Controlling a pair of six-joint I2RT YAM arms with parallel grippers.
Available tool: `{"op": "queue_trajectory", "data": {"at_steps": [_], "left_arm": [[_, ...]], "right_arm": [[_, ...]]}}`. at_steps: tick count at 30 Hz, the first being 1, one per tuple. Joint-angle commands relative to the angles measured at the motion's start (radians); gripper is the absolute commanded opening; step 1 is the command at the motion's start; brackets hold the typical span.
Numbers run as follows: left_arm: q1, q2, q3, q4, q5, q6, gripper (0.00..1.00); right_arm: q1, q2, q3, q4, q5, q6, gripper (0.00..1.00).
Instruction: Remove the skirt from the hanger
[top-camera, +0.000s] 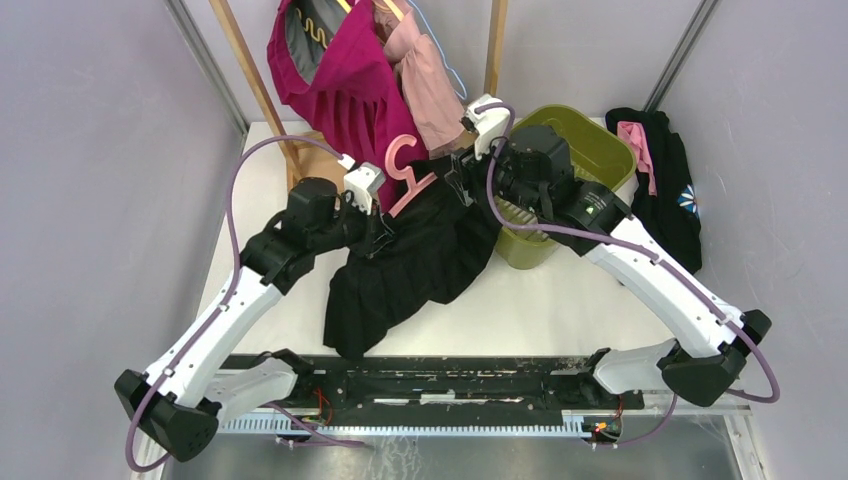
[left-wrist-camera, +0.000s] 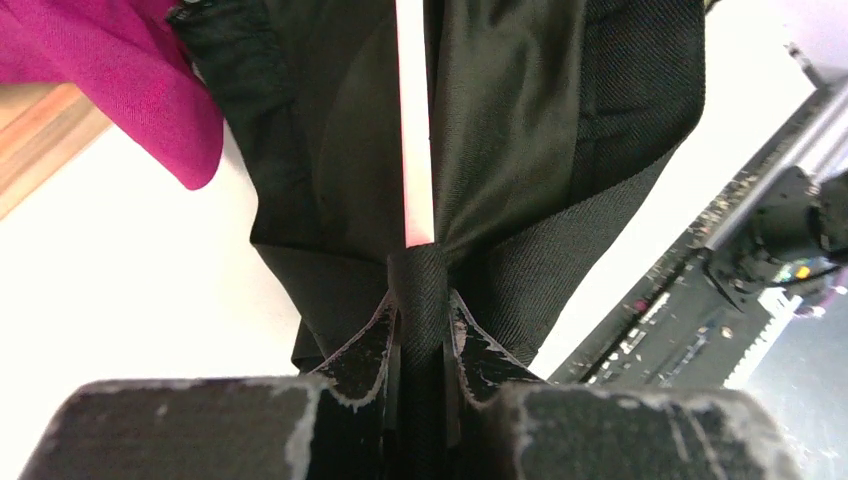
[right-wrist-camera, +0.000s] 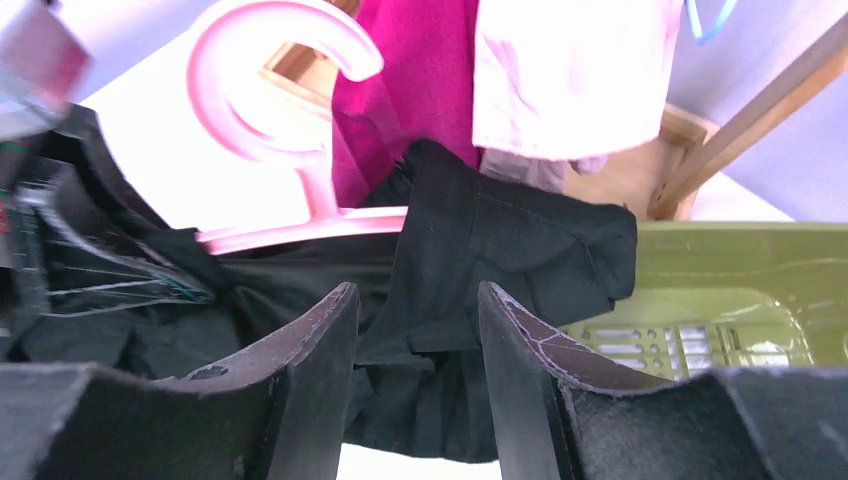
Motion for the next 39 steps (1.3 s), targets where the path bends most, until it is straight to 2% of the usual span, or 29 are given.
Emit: {"op": "queue_trajectory", "data": {"at_steps": [1,14,20,25,30,35,39], "left_arm": [[-0.010,0.013,0.050,0.085,-0.123,0.064,0.03],[-0.026,-0.010,0.083,0.052,-0.099,0.080,0.03],[-0.028,-0.029,0.083,0.028,-0.099,0.086,0.03],[-0.028,-0.062,0.082,0.000,-0.095,0.089,0.03],[-0.028,-0.090,0.078,-0.017,-0.105,0.089,0.03],[-0.028,-0.087,0.061,-0.010,-0.140,0.094,0.03],[-0.028,-0.060,0.039,0.023,-0.157,0.100,0.03]], "right_arm": [[0.037,0.037,0.097,0.003,0.041,-0.021,0.54],[0.058,0.180,0.089,0.052,0.083,0.001,0.54],[0.058,0.196,0.086,0.052,0.139,-0.008,0.51],[0.058,0.195,0.067,0.048,0.235,-0.035,0.38],[0.058,0.203,0.069,0.045,0.269,-0.046,0.24],[0.058,0.217,0.104,0.016,0.231,-0.029,0.04],[0.060,0.219,0.140,-0.018,0.146,-0.005,0.01]]}}
